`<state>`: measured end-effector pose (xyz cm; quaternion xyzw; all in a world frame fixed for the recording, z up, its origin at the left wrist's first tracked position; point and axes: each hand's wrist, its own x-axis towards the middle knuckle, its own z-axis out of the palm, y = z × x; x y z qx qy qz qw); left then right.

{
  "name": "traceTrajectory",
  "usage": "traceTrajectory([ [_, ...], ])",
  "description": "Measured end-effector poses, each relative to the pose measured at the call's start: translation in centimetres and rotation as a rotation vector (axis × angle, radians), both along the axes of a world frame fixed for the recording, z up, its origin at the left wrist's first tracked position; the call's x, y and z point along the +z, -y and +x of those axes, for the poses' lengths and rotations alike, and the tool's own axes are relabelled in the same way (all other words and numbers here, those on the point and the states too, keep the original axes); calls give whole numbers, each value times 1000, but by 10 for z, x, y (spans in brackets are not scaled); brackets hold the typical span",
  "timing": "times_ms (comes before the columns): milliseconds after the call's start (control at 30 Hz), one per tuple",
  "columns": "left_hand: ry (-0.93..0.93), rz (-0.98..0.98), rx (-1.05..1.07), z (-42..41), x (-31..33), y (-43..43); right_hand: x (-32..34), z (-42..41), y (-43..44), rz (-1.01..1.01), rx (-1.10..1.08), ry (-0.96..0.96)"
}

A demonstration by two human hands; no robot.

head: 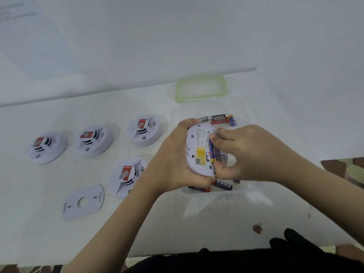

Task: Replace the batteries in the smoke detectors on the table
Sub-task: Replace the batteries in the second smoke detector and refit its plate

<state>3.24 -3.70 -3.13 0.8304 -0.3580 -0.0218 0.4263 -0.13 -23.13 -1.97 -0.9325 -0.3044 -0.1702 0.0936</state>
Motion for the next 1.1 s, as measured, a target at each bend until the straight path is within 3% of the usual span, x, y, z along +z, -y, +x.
traceTrajectory([
  [367,21,-14,-9,0,0,-2,6,-2,-1,-18,13,-51],
  [667,46,-36,-28,-2,1,-6,21,-3,8,242,-7,-200],
  [1100,38,-29,-59,1,9,-5,24,-9,6,186,-19,-140],
])
